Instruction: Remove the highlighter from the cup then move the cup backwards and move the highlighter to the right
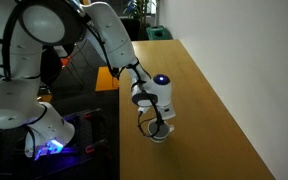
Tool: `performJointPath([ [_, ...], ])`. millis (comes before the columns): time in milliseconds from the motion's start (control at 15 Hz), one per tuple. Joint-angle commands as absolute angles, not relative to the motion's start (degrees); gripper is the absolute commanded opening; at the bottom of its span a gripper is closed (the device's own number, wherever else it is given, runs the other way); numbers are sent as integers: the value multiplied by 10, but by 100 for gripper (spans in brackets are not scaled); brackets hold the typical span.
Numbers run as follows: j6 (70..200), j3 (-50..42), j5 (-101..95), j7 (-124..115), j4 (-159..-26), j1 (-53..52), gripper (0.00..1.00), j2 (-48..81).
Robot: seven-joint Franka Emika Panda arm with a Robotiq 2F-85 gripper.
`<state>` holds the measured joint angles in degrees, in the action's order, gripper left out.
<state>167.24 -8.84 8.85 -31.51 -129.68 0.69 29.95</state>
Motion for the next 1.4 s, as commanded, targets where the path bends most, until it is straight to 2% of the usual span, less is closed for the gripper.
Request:
performJointPath([
  [0, 1643, -110, 92, -307, -1276, -24, 3, 295],
  [733, 1491, -124, 40, -319, -1177, -50, 3, 316],
  [1333, 1467, -144, -19, -326, -1097, -72, 3, 370],
])
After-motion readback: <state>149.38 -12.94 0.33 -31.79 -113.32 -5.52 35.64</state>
